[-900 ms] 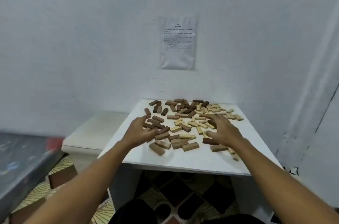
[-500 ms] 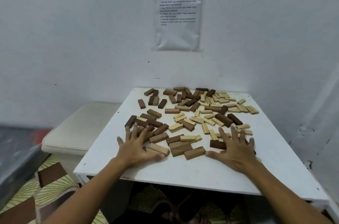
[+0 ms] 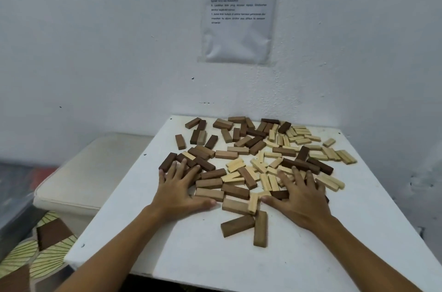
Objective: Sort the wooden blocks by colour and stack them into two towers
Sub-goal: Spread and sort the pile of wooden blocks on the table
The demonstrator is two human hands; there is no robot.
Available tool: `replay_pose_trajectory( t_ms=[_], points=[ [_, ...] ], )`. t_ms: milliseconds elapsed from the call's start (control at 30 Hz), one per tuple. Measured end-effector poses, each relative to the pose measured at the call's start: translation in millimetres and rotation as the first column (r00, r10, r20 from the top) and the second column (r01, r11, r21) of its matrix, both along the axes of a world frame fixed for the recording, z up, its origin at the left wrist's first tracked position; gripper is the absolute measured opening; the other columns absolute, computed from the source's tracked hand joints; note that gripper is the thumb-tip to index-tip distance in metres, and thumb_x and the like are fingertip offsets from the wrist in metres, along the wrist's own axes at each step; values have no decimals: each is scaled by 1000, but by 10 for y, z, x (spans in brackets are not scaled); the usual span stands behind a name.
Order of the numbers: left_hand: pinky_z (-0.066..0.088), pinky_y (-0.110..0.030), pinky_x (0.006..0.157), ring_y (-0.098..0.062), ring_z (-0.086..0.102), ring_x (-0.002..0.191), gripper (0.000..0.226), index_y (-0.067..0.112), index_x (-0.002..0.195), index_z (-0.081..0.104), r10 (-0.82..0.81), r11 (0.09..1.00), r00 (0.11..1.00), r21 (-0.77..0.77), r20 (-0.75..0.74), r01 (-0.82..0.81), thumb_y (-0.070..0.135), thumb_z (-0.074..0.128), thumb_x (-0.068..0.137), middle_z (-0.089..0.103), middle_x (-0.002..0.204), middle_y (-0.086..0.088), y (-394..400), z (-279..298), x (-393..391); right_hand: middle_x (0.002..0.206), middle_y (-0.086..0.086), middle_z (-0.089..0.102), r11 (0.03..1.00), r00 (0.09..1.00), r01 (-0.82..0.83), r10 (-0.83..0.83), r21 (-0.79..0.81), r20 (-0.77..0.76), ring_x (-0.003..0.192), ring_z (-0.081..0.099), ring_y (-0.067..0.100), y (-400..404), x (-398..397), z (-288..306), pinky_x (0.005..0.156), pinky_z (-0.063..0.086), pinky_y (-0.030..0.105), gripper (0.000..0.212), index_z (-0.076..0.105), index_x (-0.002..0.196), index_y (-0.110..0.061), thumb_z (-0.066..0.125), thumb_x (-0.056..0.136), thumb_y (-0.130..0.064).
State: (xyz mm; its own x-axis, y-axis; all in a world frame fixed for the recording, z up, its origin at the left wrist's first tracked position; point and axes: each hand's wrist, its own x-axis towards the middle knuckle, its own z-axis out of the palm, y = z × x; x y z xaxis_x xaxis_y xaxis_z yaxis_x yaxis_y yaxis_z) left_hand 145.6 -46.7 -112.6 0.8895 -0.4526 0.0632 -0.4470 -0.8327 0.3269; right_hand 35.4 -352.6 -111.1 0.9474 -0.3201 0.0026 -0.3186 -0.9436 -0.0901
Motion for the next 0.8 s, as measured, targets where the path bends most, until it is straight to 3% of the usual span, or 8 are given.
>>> replay_pose_trajectory(
  t_ms=[233,333,467,567,667,800],
  points=[
    [-16,-59,114,-18,-19,148,125,44,151,19,-43,999,999,-2,-1,43,106,29,43,-5,164,4,73,57,83,164,6,6,998,998,17,-20,55,66,149,-7,33,110,42,92,115,-6,63,113,19,153,-38,-7,57,-94],
    [-11,-60,115,-12,-21,147,122,45,150,22,-38,998,999,-40,25,39,105,37,45,-3,163,9,149,73,120,164,0,-2,989,982,-132,121,68,148,149,-16,26,272,-78,156,114,-15,58,105,11,153,-42,-5,63,-93],
    [-1,-58,117,-15,-17,148,125,42,151,19,-5,1000,1000,-29,-2,5,105,33,44,3,164,3,240,49,76,161,-4,-16,942,943,-331,331,54,17,145,-28,23,543,-274,103,112,-23,55,98,-10,147,-50,0,62,-97],
    [-2,-57,117,-17,-16,149,121,44,151,14,-8,1000,1000,-11,-24,8,104,31,48,2,164,2,261,67,1,164,1,-2,951,951,-306,307,52,-24,149,-15,25,595,-247,39,112,-20,56,99,5,153,-41,-3,67,-90],
    [-1,-61,115,-18,-13,149,106,59,145,6,1,1000,999,-13,-49,-1,103,29,51,3,164,2,237,117,-75,163,4,14,961,960,-277,276,14,44,150,1,25,590,-206,108,117,-10,58,91,18,153,-34,-1,78,-81],
    [4,-65,113,-19,-6,149,117,51,147,22,44,995,998,-83,-49,-48,106,24,44,8,163,2,248,135,-205,161,5,21,980,970,-195,187,34,155,150,7,24,536,-368,215,118,-3,58,79,27,151,-31,8,88,-74]
  ],
)
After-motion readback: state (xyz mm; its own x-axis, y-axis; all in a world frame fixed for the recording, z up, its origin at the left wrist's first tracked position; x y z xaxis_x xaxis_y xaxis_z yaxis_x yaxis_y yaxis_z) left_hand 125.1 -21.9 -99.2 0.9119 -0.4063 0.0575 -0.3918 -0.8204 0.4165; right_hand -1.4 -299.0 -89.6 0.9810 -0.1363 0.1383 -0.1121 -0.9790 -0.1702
